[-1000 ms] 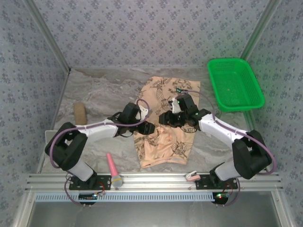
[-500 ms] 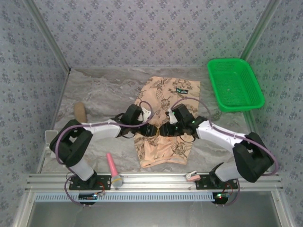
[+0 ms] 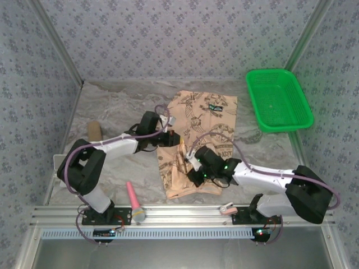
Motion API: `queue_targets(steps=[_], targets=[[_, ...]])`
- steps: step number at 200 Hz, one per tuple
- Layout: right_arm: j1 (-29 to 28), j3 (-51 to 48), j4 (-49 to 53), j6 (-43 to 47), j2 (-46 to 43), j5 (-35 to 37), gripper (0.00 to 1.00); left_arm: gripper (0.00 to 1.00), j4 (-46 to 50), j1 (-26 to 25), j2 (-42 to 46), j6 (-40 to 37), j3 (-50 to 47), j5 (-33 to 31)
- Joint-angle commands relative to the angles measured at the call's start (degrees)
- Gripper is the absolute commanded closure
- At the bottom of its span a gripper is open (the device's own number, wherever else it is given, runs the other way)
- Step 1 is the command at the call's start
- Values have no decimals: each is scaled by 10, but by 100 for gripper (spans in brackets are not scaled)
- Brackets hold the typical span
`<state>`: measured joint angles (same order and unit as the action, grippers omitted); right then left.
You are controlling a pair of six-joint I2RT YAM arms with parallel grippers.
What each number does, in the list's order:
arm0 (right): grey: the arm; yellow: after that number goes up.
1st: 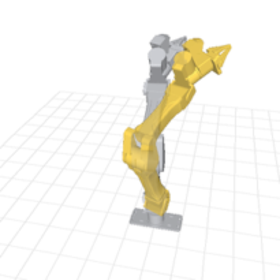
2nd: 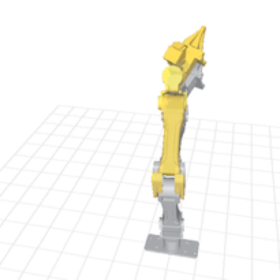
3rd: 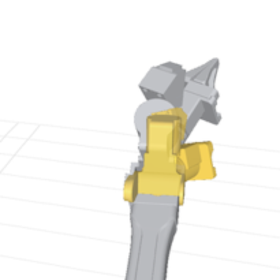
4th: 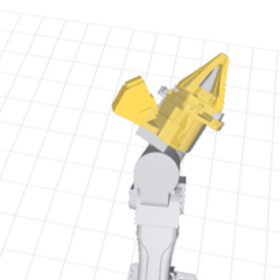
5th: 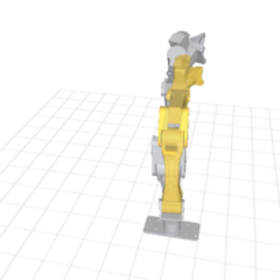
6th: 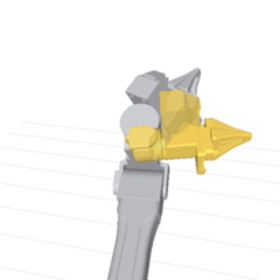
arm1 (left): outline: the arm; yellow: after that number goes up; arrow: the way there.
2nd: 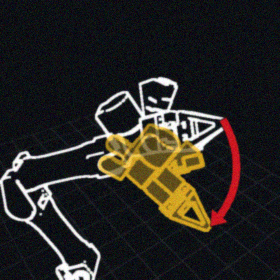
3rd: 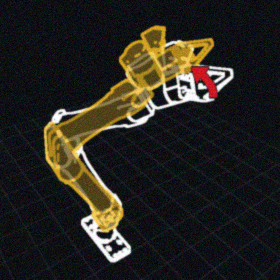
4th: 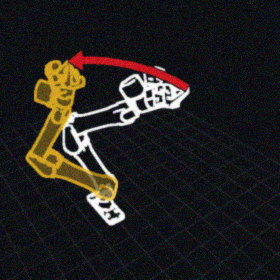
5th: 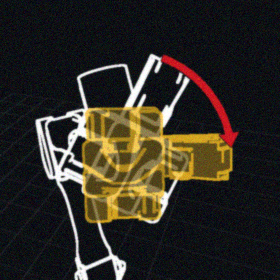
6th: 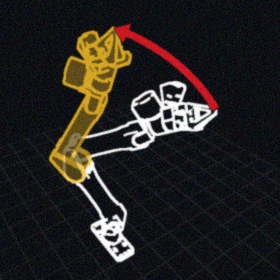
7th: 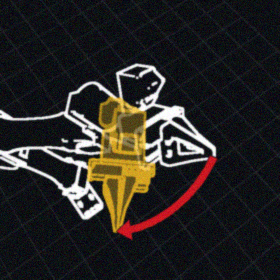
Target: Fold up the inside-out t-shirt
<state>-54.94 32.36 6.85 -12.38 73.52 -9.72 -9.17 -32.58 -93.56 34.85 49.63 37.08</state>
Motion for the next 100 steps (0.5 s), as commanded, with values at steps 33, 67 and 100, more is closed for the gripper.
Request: queue_targets(steps=[33, 67, 100], targets=[[27, 40, 46, -39, -22, 102, 70, 88, -96, 6, -7, 120, -77, 131], [31, 92, 54, -45, -27, 67, 63, 83, -76, 5, 7, 116, -94, 141], [5, 80, -39, -50, 19, 49, 54, 85, -66, 7, 4, 123, -97, 146]])
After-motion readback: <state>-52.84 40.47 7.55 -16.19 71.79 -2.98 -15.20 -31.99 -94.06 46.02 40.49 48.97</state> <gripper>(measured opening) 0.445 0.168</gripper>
